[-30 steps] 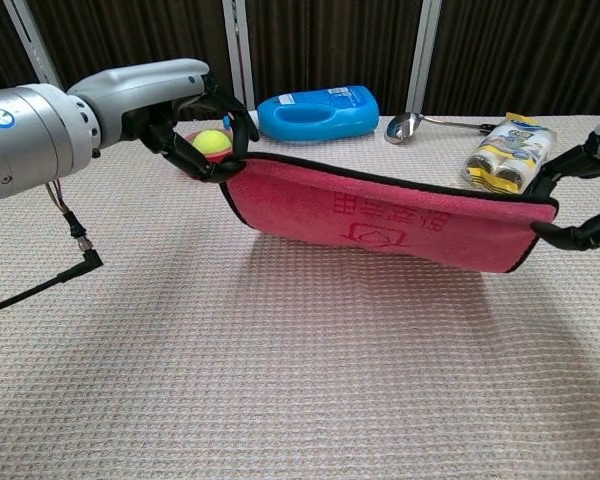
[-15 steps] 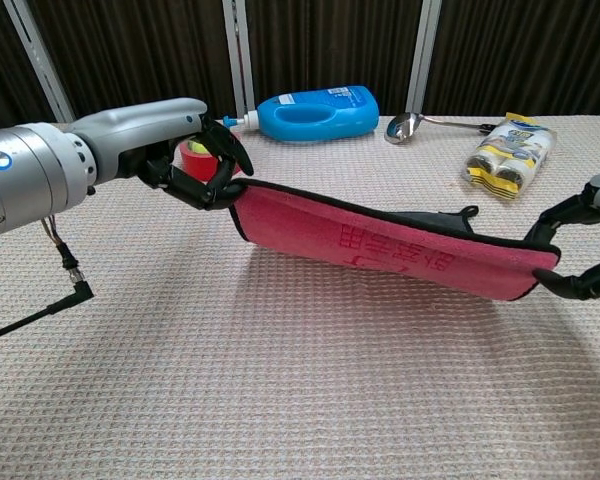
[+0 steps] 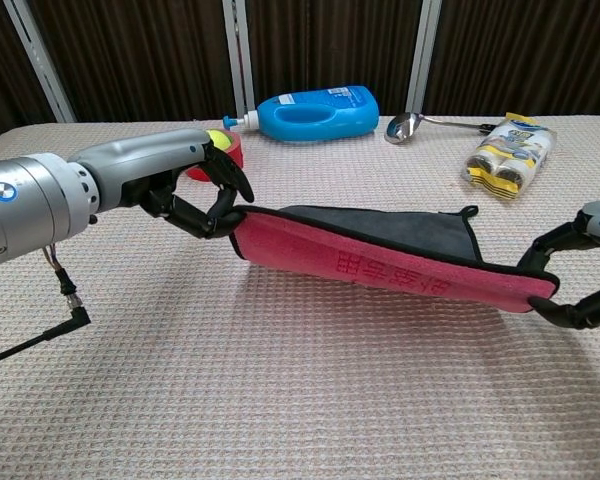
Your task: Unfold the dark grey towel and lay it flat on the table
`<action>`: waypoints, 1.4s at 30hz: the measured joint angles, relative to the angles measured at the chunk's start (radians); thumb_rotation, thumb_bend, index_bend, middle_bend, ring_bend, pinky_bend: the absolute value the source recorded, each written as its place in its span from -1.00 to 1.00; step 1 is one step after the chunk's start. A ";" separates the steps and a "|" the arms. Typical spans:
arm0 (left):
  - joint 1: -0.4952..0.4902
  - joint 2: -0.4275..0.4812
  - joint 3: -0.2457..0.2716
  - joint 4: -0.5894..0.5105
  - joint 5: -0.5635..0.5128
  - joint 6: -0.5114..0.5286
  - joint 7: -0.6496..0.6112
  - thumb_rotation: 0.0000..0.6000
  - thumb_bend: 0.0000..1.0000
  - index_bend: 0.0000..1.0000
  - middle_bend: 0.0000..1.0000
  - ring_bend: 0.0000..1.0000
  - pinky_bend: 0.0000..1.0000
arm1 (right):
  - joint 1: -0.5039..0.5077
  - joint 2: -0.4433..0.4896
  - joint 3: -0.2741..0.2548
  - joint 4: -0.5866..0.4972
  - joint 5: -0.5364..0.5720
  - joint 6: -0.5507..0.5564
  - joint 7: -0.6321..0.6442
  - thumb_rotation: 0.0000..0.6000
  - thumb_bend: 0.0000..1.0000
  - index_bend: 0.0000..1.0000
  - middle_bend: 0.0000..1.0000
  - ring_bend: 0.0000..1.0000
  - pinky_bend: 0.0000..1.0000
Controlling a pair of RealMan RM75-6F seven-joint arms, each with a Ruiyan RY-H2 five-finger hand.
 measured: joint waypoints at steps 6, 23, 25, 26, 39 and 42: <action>0.006 -0.007 0.003 0.000 0.000 -0.008 0.006 1.00 -0.12 0.45 -0.53 -1.00 -0.94 | -0.009 -0.001 -0.006 0.005 0.002 -0.003 -0.003 1.00 0.38 0.66 -0.39 -0.84 -0.91; -0.023 0.034 0.026 -0.047 -0.173 -0.129 0.073 1.00 -0.40 -0.21 -0.75 -1.00 -0.94 | -0.015 0.036 -0.044 -0.018 0.060 -0.094 -0.030 1.00 0.30 -0.51 -0.65 -0.99 -0.96; -0.030 0.044 0.028 -0.052 -0.188 -0.144 0.078 1.00 -0.44 -0.28 -0.77 -1.00 -0.95 | -0.013 0.044 -0.046 -0.020 0.070 -0.107 -0.030 1.00 0.22 -0.70 -0.70 -1.00 -0.96; -0.034 0.051 0.029 -0.054 -0.195 -0.152 0.080 1.00 -0.45 -0.32 -0.78 -1.00 -0.96 | -0.012 0.049 -0.048 -0.021 0.076 -0.114 -0.030 1.00 0.19 -0.78 -0.73 -1.00 -0.97; -0.053 0.118 0.028 -0.066 -0.221 -0.203 0.058 1.00 -0.46 -0.66 -0.85 -1.00 -0.97 | -0.001 0.119 -0.047 -0.044 0.086 -0.125 -0.050 1.00 0.09 -1.00 -0.98 -1.00 -1.00; -0.052 0.141 0.028 -0.069 -0.194 -0.202 0.056 1.00 -0.46 -0.69 -0.85 -1.00 -0.97 | -0.003 0.156 -0.039 -0.044 0.074 -0.119 -0.039 1.00 0.07 -1.00 -0.99 -1.00 -1.00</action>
